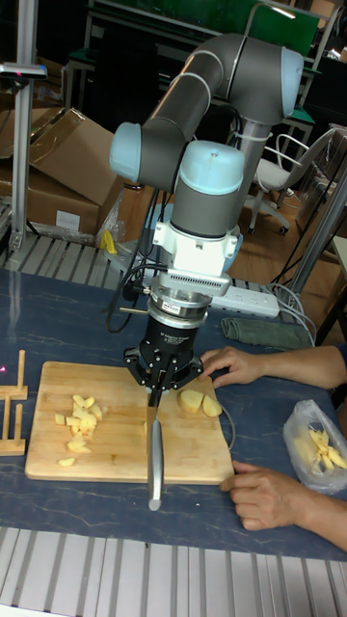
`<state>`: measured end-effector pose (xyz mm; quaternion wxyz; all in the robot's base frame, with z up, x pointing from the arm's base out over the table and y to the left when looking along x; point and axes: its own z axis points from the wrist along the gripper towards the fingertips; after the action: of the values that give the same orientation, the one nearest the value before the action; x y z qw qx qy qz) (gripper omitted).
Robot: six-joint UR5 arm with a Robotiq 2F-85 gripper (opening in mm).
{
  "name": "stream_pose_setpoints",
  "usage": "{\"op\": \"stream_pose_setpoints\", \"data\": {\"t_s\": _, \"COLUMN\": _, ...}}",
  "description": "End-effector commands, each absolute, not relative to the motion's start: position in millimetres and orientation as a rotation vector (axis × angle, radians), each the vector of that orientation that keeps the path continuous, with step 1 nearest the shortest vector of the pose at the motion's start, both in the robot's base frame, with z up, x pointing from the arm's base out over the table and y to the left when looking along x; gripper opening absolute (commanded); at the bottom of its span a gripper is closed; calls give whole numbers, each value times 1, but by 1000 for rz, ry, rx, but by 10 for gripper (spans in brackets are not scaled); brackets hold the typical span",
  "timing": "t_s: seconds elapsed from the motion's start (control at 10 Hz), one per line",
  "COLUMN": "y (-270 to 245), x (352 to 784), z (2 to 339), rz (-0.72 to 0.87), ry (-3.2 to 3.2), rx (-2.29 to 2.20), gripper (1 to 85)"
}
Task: Chop the potatoes
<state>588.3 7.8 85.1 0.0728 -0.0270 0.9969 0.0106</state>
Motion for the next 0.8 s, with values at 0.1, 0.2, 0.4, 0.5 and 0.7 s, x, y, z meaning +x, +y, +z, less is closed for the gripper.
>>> {"op": "stream_pose_setpoints", "data": {"t_s": 0.1, "y": 9, "x": 589, "z": 90, "rz": 42, "ry": 2994, "rx": -133, "gripper": 10}}
{"op": "stream_pose_setpoints", "data": {"t_s": 0.2, "y": 11, "x": 593, "z": 94, "rz": 39, "ry": 2979, "rx": -132, "gripper": 10}}
{"op": "stream_pose_setpoints", "data": {"t_s": 0.4, "y": 14, "x": 596, "z": 98, "rz": 30, "ry": 2972, "rx": -143, "gripper": 10}}
{"op": "stream_pose_setpoints", "data": {"t_s": 0.5, "y": 17, "x": 596, "z": 98, "rz": 41, "ry": 2971, "rx": -156, "gripper": 10}}
{"op": "stream_pose_setpoints", "data": {"t_s": 0.7, "y": 15, "x": 595, "z": 98, "rz": 27, "ry": 2970, "rx": -251, "gripper": 10}}
